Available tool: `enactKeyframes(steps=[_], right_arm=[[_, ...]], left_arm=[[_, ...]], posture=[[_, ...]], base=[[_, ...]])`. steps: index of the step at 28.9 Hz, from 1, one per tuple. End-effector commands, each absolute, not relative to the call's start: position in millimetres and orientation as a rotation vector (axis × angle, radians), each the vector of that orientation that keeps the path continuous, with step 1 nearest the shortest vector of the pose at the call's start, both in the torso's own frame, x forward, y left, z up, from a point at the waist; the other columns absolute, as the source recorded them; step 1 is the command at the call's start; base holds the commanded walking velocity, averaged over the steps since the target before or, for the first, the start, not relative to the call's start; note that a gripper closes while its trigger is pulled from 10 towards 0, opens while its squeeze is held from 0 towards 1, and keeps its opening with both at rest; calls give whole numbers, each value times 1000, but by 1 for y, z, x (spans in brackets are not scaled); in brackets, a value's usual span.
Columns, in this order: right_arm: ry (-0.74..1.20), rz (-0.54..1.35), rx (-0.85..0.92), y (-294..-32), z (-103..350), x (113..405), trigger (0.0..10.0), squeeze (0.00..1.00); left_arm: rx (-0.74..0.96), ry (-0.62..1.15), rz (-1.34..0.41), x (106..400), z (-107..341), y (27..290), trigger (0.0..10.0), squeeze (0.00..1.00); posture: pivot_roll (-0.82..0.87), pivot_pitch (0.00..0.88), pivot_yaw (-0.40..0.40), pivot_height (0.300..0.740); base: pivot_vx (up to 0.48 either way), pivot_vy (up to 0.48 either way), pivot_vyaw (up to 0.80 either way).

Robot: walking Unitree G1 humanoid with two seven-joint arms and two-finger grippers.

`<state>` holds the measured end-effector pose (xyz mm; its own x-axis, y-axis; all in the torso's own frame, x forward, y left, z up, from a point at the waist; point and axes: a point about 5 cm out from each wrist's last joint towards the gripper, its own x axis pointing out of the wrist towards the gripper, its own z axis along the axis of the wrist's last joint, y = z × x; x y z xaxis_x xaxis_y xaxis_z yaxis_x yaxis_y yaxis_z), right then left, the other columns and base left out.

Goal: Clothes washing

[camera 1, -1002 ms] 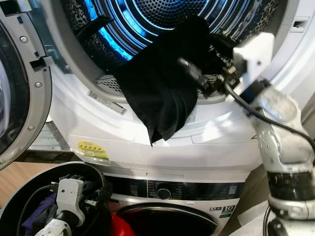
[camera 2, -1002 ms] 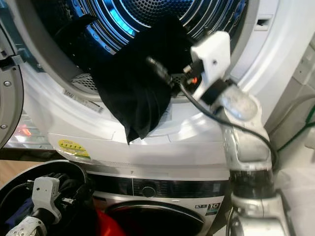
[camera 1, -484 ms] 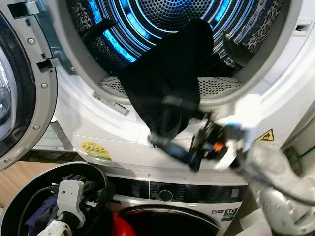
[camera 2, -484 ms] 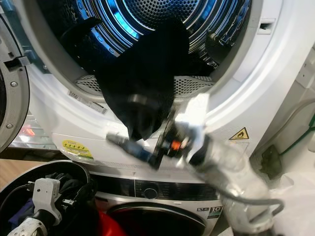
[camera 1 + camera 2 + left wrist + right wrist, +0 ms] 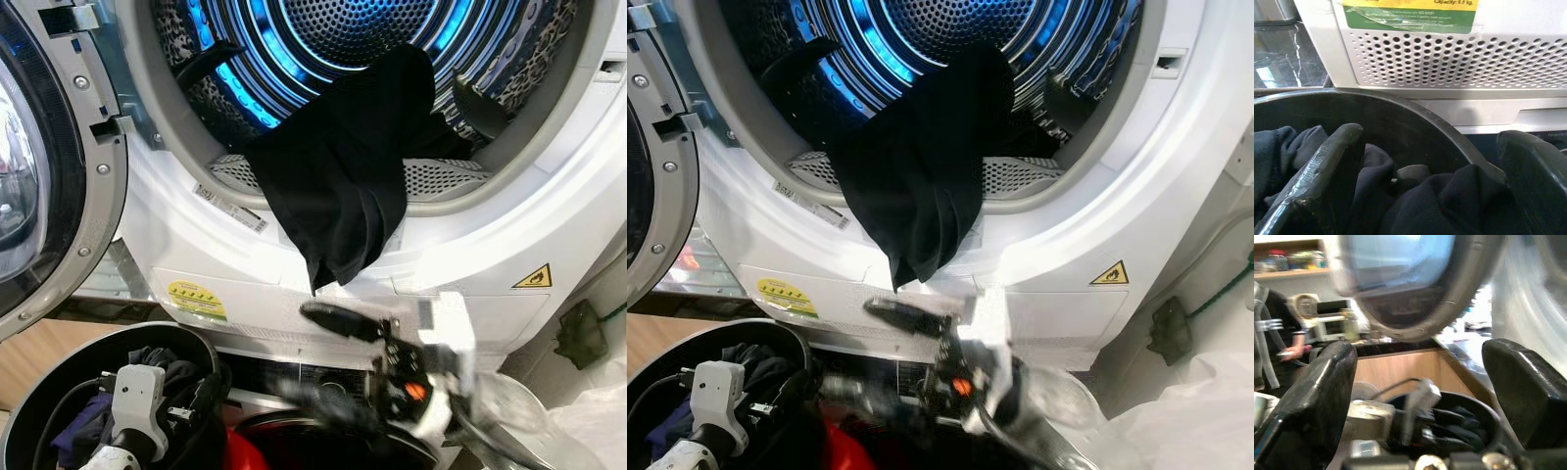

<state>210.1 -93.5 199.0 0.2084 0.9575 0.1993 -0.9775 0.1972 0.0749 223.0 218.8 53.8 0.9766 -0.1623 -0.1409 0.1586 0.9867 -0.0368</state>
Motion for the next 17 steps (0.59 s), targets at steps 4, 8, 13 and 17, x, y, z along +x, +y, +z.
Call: enactKeyframes(steps=[4,8,13,17], right_arm=[[-116,1110,131,-109,191,230,10000,161],[-126,952,113,-119,188,242,10000,0],[-211,874,189,-126,199,245,10000,0],[-246,817,197,-130,200,246,10000,0]], left_arm=[[-8,144,-170,225,53,220,10000,0],[-6,143,-170,226,54,220,10000,0],[-7,141,-166,226,54,221,10000,0],[-7,141,-163,226,54,221,10000,0]], posture=[[58,0,58,740],[57,0,61,740],[62,0,58,740],[59,0,57,740]], base=[[0,0,0],[0,0,0],[0,0,0],[0,0,0]])
